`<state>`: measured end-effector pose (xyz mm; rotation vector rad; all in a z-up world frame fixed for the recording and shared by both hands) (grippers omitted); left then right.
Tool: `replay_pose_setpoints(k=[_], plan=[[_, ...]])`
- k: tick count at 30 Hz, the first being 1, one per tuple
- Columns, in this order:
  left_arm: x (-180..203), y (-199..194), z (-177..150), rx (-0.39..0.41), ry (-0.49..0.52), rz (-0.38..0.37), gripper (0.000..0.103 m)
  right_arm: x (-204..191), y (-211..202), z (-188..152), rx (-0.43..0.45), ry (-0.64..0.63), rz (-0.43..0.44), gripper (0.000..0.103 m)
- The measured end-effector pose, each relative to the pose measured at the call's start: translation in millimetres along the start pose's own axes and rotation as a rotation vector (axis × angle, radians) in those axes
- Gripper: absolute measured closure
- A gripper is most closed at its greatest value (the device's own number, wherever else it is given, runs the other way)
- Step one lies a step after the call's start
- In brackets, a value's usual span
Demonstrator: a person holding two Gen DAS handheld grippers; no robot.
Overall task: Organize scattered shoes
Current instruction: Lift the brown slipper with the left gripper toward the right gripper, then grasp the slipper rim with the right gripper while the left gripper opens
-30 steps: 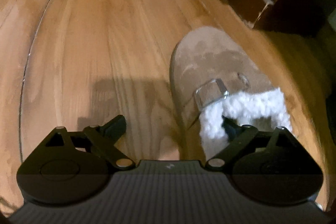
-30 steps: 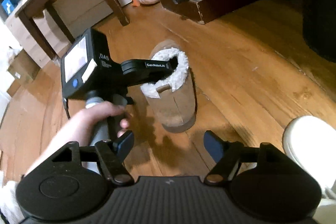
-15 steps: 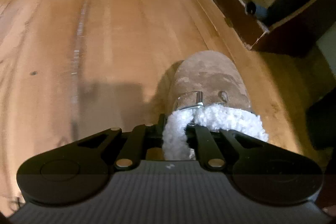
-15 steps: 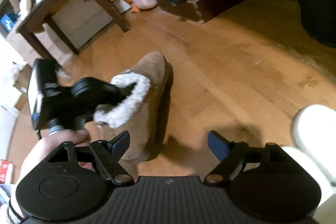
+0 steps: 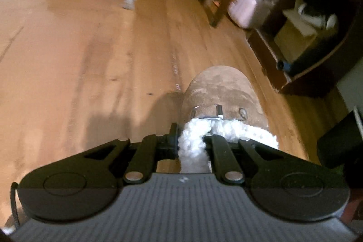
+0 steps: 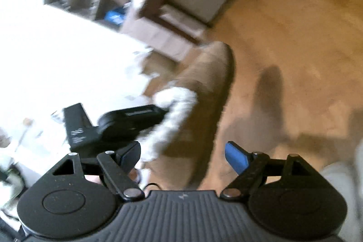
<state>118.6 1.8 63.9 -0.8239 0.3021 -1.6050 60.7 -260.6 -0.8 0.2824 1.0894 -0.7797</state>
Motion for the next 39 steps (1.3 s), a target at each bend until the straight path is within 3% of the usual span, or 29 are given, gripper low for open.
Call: replay_pose_setpoints(k=[4,8,12,17,19,21,22,23,27,30,33,39], plan=[[-32,-73,-13,0.014,-0.025,0.001,0.094,-51,-13,-23,-0.065,-0.099,0.037,0.02],[-83,-136,-47,0.016,-0.066,0.055,0.094,-91,-18,-53,-0.128,-0.216,-0.008,0.015],[-134,-175,-91,0.007,-0.149,0.112,0.093,-115,-3,-82,-0.21,-0.328,-0.088,0.015],[-172,-179,-141,-0.03,-0.173,0.184,0.092,-132,21,-130,-0.319,-0.403,-0.072,0.015],[-186,-168,-157,-0.093,-0.213,0.198,0.083,-135,31,-152,-0.358,-0.466,-0.056,0.015],[-198,-162,-173,-0.185,-0.262,0.151,0.073,-136,37,-170,-0.379,-0.535,-0.064,0.017],[-202,-165,-181,-0.215,-0.287,0.1,0.063,-135,39,-177,-0.388,-0.571,-0.07,0.02],[-204,-172,-187,-0.223,-0.3,0.063,0.061,-134,41,-184,-0.397,-0.607,-0.075,0.024],[-211,-212,-202,-0.189,-0.253,0.067,0.047,-147,43,-223,-0.499,-0.89,-0.038,0.038],[-224,-233,-209,-0.174,-0.252,0.094,0.047,-158,43,-256,-0.595,-1.108,0.005,0.041],[-240,-241,-214,-0.165,-0.257,0.123,0.047,-162,45,-295,-0.728,-1.35,-0.024,0.045],[-274,-230,-222,-0.178,-0.304,0.186,0.047,-144,71,-303,-0.751,-1.342,-0.113,0.046]])
Point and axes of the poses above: each gripper's, at about its wrist camera, not at the fingertips, and y roughly the way its jaws point, x to its right, z to its top, the point moved 1 cm from there along y, roughly the way its jaws point, and after that the axes turned 9 degrees about x, right-handed, at the moved point
